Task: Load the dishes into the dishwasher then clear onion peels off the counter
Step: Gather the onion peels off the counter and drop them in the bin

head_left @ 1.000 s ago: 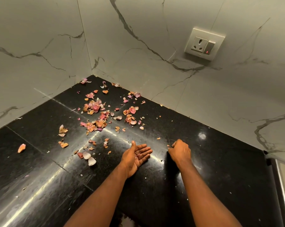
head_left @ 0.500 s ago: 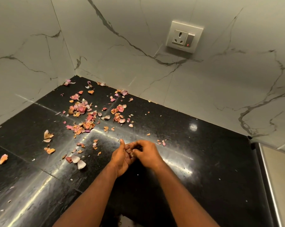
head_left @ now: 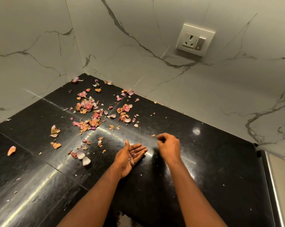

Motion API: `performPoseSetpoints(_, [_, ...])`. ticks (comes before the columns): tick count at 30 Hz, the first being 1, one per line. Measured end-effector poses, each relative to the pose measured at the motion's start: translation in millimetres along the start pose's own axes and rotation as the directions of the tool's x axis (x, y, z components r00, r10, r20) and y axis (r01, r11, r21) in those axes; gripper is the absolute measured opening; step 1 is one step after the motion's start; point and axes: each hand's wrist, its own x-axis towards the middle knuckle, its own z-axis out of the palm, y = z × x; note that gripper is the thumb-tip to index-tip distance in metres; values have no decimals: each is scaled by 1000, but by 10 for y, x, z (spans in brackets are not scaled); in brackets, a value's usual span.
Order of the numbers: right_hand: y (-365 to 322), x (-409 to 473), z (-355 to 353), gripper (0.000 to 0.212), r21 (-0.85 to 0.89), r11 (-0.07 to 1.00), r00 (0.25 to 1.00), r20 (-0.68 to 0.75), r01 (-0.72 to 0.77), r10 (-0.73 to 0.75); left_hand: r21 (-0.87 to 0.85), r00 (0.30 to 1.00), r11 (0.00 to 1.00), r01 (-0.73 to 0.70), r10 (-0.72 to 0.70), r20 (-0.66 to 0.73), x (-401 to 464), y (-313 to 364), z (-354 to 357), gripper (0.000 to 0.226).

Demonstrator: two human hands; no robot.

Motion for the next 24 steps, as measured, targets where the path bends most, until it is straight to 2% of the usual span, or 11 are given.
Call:
performPoseSetpoints(3, [315,163,-99,34,-216,964,988,-11,-153,155,-35,1000,999,11,-11,14,11,17,-7,70])
performPoseSetpoints(5, [410,182,-103,32,-286,944,985,5,-164,173,-36,1000,999,20,-20,20,21,30,-1,70])
performPoseSetpoints(11, [385,335,16,36,-333,926,982,-4,-180,189,-40,999,999,16,-15,28,16,13,13,71])
performPoseSetpoints(16, [279,482,128,11,-320,924,974,19,-208,226,-8,999,1000,27,-27,24,18,22,0,72])
performPoseSetpoints(21, [293,572,161,6,-373,905,971,40,-205,237,-27,999,999,22,-21,24,-1,14,-8,72])
performPoseSetpoints(24, [257,573,86,4,-329,921,964,90,-209,251,-28,999,999,23,-22,25,-11,24,-3,73])
